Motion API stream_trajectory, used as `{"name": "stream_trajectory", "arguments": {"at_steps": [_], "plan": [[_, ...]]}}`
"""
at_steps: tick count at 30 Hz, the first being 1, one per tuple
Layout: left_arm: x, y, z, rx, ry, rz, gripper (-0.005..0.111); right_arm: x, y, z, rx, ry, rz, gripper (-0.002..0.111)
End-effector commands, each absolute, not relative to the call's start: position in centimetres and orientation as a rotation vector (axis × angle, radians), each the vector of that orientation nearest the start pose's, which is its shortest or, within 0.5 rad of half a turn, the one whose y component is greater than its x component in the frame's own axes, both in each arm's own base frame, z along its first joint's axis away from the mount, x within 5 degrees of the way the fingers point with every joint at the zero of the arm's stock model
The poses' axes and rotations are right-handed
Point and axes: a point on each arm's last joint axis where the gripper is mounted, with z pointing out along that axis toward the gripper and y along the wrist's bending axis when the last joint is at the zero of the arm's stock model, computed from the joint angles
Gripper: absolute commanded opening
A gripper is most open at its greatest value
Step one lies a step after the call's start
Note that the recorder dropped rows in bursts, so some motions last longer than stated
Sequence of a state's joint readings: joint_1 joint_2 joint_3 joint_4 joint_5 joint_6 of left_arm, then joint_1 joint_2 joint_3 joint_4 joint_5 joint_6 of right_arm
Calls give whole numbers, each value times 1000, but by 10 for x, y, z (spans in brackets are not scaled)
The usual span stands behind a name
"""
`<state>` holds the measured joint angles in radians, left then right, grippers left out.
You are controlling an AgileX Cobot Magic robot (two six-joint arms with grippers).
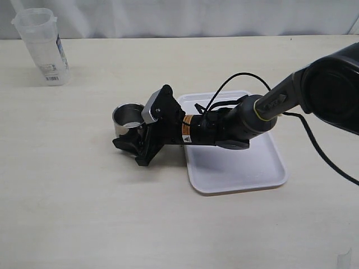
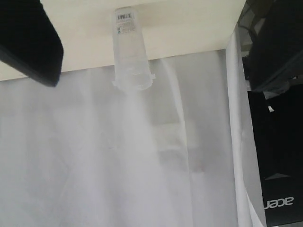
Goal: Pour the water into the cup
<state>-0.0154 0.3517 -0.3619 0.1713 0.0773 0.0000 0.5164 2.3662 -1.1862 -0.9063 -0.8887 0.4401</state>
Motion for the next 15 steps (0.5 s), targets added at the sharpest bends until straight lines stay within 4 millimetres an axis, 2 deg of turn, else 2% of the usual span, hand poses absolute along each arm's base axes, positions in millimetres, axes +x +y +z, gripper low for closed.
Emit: {"name": "stream_trajectory", "arguments": {"at_steps": [1, 15], "plan": [[76, -1, 287, 162, 1505, 142, 105, 346, 260, 51, -1110, 1669, 837, 4], [54, -1, 240, 152, 1480, 140, 105, 346, 260, 51, -1109, 1670, 838, 4]]}}
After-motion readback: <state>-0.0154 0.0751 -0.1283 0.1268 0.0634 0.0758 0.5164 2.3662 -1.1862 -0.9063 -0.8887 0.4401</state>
